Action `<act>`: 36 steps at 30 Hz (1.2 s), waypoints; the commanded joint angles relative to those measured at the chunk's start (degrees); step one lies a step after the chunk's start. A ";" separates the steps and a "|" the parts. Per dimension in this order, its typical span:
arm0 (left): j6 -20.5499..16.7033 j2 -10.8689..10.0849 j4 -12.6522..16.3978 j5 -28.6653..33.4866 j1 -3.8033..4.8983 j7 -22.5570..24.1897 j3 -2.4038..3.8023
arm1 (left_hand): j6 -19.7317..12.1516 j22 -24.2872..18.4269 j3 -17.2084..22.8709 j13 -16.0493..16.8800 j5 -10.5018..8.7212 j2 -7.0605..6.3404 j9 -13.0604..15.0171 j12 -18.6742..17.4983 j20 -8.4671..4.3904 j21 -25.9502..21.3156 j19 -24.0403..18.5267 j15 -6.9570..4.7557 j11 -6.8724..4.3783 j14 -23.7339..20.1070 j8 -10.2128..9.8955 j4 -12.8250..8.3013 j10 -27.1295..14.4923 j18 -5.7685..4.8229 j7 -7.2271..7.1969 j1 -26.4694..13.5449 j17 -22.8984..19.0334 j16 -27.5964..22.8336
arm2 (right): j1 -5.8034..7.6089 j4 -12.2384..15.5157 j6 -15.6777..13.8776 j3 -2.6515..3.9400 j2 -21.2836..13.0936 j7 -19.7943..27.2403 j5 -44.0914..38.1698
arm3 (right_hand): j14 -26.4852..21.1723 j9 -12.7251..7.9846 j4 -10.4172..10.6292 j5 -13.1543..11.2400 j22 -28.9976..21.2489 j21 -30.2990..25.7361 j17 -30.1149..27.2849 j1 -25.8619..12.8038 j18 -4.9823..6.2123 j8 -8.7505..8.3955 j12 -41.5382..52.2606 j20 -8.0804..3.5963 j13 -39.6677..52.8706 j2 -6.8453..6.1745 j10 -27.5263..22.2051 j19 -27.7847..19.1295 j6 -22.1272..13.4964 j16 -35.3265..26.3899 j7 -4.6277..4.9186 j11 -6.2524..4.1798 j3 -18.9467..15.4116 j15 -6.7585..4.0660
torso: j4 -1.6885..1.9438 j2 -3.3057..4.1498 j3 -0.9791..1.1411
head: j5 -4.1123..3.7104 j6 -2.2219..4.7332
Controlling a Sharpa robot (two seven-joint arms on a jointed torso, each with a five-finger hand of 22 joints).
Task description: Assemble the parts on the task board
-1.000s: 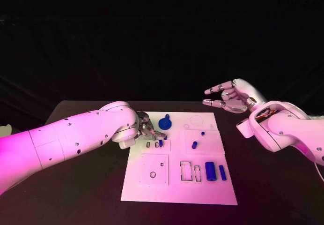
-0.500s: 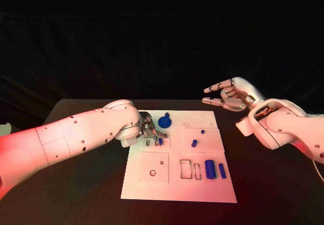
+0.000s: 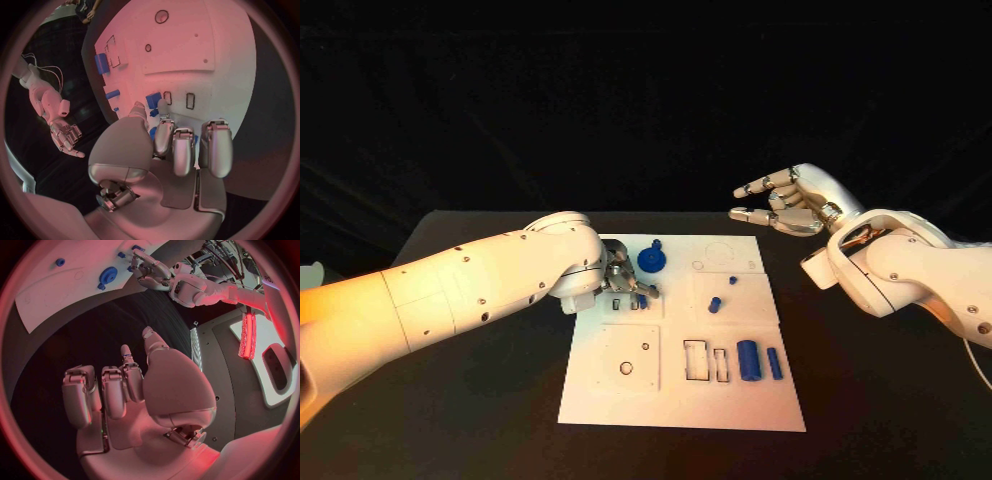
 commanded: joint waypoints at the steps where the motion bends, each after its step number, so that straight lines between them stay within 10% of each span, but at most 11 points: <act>1: 1.78 0.27 -0.14 -0.20 0.06 -0.11 0.00 | -0.59 7.05 -0.27 0.10 0.10 0.06 0.11 0.32 -0.54 0.35 2.64 -0.37 -0.14 5.82 0.36 -0.20 0.39 -0.92 -0.01 0.51 15.09 0.18 | 0.00 -0.05 0.90 0.01 0.10 -0.06 -0.30 | 5.56 0.07 -0.04 0.28 13.55 -0.27 12.95 0.03 -0.43 0.33 -0.23 0.28 9.74 0.31 1.71 5.14 0.07 -0.25 -0.01 0.29 -0.26 0.24 | -0.01 0.05 -0.04 | 0.00 0.01; 24: 2.24 0.96 -0.39 0.00 0.04 -0.06 -0.03 | -2.58 7.59 11.18 0.13 1.64 3.48 2.41 0.03 -1.07 0.53 2.74 -0.95 -0.74 5.82 -1.22 -4.16 -0.04 -1.00 -0.61 13.51 15.09 0.18 | -0.03 -0.17 1.40 -0.01 0.28 -0.03 -0.29 | 5.55 0.07 -0.03 0.40 13.50 -0.30 12.91 0.05 -0.41 0.32 -0.27 0.27 9.72 0.35 1.70 5.12 0.07 -0.28 -0.02 0.29 -0.32 0.23 | -0.03 0.05 0.00 | 0.11 -0.38; 27: 1.99 0.90 -0.32 0.26 0.04 0.02 -0.03 | -3.00 7.65 16.44 0.07 3.71 2.10 2.55 -0.21 -1.14 0.53 2.73 -0.92 -0.58 5.82 -1.93 -4.91 -0.24 -1.01 -0.31 15.27 15.09 0.18 | -0.04 -0.20 1.46 -0.01 0.28 -0.04 -0.29 | 5.55 0.07 -0.03 0.40 13.50 -0.30 12.91 0.05 -0.41 0.32 -0.27 0.27 9.72 0.35 1.70 5.12 0.07 -0.28 -0.02 0.29 -0.32 0.23 | -0.06 0.06 0.04 | 0.11 -0.36; 33: 0.06 0.41 0.27 1.46 0.02 0.51 -0.02 | -2.61 7.70 36.21 -0.23 5.05 -5.90 4.83 -0.60 -0.70 0.47 2.67 -0.14 -0.23 5.82 -1.63 -4.10 -0.08 -0.99 0.47 10.60 15.09 0.18 | -0.07 -0.33 1.66 -0.04 0.32 -0.04 -0.25 | 5.54 0.07 -0.03 0.48 13.43 -0.34 12.86 0.07 -0.40 0.32 -0.31 0.27 9.70 0.37 1.68 5.08 0.07 -0.31 -0.02 0.28 -0.38 0.23 | 0.02 0.02 0.05 | 0.13 -0.34; 36: -1.56 -0.19 1.01 2.38 0.02 0.83 0.01 | -2.68 7.85 42.36 -0.34 4.97 -7.76 6.17 -0.68 -0.54 0.51 2.72 -0.30 -0.23 5.82 -1.08 -5.66 0.07 -1.02 0.32 7.99 15.09 0.18 | -0.09 -0.42 1.79 -0.06 0.37 -0.04 -0.19 | 5.54 0.07 -0.03 0.49 13.42 -0.35 12.85 0.07 -0.39 0.32 -0.32 0.27 9.69 0.37 1.67 5.07 0.07 -0.31 -0.02 0.28 -0.39 0.23 | 0.06 -0.02 0.06 | 0.20 -0.30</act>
